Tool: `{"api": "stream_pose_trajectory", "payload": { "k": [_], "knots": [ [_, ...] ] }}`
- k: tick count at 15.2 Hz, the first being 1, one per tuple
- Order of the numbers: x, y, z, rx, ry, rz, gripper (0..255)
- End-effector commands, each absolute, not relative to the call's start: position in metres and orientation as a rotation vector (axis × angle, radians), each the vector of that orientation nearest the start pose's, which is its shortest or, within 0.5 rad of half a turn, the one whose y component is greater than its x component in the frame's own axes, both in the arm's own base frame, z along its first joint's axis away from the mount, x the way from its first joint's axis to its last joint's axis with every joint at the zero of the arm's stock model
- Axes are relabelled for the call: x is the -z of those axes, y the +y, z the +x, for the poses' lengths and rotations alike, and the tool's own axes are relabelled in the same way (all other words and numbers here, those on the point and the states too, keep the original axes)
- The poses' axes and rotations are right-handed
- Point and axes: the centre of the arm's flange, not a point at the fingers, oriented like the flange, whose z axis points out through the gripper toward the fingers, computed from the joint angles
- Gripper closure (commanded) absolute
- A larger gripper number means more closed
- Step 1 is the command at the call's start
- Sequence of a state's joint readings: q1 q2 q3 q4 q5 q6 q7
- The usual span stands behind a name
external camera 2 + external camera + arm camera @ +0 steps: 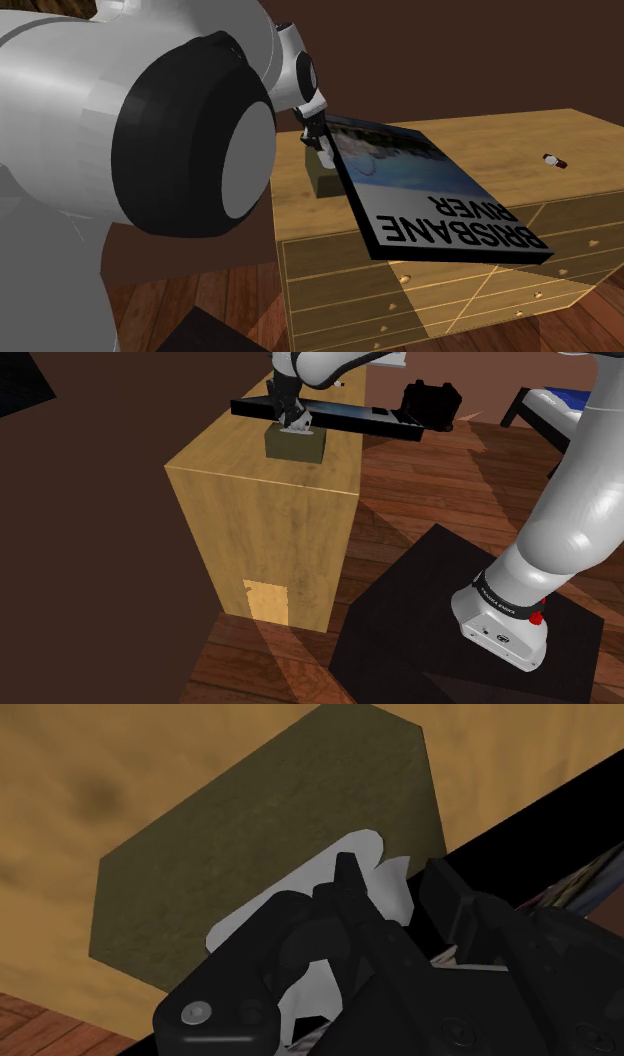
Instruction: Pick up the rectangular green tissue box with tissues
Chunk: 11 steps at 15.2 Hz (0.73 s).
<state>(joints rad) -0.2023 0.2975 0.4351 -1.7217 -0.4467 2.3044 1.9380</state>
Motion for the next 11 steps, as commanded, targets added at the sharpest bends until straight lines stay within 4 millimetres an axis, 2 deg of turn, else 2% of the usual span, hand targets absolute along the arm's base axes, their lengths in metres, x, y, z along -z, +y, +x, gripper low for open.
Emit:
{"api": "stream_pose_trajectory", "payload": {
  "k": [1,4,11],
  "knots": [
    [-0.457,0.117,0.656,0.554,1.994,-2.151,255],
    [-0.456,0.117,0.656,0.554,1.994,-2.151,255],
    [-0.493,0.117,0.656,0.554,1.994,-2.151,255]
  ]
}}
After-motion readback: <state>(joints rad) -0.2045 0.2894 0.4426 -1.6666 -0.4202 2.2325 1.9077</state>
